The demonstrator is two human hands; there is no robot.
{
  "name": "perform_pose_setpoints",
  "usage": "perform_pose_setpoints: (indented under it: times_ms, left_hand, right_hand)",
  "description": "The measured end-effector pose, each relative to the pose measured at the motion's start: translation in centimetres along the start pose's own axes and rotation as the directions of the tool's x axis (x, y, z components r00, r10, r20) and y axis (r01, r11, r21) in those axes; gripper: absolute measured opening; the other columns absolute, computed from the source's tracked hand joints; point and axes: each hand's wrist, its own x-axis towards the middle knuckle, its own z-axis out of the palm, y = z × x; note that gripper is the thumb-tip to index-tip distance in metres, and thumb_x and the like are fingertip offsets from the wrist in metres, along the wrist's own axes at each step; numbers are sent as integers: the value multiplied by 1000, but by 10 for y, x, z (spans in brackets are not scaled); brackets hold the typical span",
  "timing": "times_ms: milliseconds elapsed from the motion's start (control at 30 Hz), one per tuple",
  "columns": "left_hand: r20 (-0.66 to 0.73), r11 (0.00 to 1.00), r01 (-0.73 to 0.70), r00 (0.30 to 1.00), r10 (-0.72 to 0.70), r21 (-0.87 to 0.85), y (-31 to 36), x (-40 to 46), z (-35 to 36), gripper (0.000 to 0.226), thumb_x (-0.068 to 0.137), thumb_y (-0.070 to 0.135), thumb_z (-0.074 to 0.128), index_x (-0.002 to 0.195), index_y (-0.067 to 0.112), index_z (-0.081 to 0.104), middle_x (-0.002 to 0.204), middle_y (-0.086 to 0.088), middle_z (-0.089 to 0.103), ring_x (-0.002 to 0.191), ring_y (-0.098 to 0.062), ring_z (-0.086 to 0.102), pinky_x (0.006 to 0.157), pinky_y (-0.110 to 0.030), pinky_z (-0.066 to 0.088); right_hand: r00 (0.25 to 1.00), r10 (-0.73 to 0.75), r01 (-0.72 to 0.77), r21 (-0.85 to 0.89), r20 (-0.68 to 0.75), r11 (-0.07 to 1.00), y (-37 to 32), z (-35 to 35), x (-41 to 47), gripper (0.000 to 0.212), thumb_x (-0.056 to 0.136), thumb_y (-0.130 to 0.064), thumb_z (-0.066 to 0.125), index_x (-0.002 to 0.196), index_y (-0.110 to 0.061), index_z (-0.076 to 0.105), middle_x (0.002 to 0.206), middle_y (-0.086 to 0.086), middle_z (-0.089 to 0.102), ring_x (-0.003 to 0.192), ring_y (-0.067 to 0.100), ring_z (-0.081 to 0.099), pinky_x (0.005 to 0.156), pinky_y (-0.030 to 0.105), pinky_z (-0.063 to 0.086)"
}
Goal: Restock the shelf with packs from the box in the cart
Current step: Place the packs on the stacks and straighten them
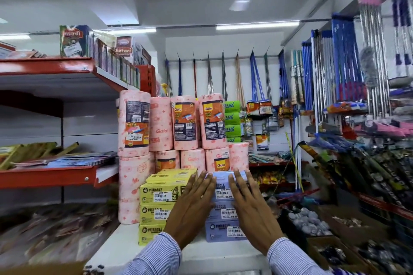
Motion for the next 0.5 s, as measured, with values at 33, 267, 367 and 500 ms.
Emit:
perform_pose_setpoints:
  times_ms: [33,267,367,500]
  left_hand:
    - [4,1000,5,1000,-5,4,-1,0,1,59,93,38,31,142,6,39,148,-13,46,142,-24,26,116,-37,0]
    - [-34,996,1,999,-3,-84,-2,0,0,58,92,33,42,144,9,34,150,-11,44,142,-25,28,116,-36,2]
    - [5,995,-59,998,59,-79,-10,2,1,86,77,33,77,146,11,33,152,-10,41,143,-25,24,116,-34,0]
    - [107,990,-134,985,138,-46,-26,2,-3,106,67,30,85,151,13,22,158,-6,27,146,-25,20,117,-37,0]
  right_hand:
    - [1000,-2,2,-1,-2,1000,0,1,0,91,86,2,51,152,-14,-9,162,9,-10,147,34,-13,114,46,4]
    - [1000,5,-5,1,-8,1000,2,5,0,86,88,-2,52,152,-13,-5,163,8,-5,147,34,-9,117,48,8]
    - [1000,-3,3,-2,-12,1000,3,3,0,81,93,-7,52,153,-12,-2,163,9,-2,147,35,-6,120,50,16]
    - [1000,-10,10,-11,3,1000,3,2,-1,74,97,-11,45,152,-13,-5,163,9,-6,147,34,-10,119,51,18]
